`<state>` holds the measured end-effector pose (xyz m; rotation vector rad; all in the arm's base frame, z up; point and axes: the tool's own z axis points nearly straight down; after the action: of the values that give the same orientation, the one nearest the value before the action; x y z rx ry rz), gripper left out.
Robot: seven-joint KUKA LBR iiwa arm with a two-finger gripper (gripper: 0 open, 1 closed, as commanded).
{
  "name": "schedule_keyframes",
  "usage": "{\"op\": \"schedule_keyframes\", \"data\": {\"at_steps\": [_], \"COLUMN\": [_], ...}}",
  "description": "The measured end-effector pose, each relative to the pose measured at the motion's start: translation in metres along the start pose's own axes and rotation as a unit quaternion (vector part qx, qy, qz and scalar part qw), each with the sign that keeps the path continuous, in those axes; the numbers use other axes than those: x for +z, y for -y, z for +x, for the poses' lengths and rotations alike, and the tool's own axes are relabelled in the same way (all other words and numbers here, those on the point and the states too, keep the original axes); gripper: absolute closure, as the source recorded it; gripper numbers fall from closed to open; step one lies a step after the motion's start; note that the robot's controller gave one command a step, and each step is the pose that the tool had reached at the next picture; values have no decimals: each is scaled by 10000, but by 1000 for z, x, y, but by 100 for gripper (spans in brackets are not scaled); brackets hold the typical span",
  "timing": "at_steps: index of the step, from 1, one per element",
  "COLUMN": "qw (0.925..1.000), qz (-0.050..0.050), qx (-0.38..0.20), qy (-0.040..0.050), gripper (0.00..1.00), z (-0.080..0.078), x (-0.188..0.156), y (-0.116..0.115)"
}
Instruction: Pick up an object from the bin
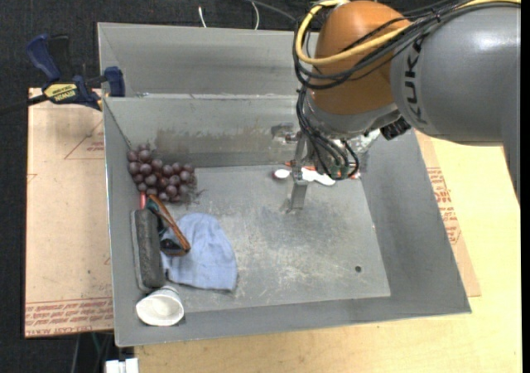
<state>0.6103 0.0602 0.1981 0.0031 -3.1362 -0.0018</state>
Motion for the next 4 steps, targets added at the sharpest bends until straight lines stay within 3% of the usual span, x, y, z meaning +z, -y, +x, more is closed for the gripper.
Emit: {"op": "schedule_keyframes", "data": {"at_steps": [1,2,3,4], "qw": [10000,10000,9996,9998], "qz": [-2,-4,-17,-10], "qx": [8,12,-265,193], "qy": [35,60,73,72], "gripper": [0,0,0,0], "z": [-2,-11,-9,-24], "x": [-4,77,67,78], "y": [0,56,84,102]}}
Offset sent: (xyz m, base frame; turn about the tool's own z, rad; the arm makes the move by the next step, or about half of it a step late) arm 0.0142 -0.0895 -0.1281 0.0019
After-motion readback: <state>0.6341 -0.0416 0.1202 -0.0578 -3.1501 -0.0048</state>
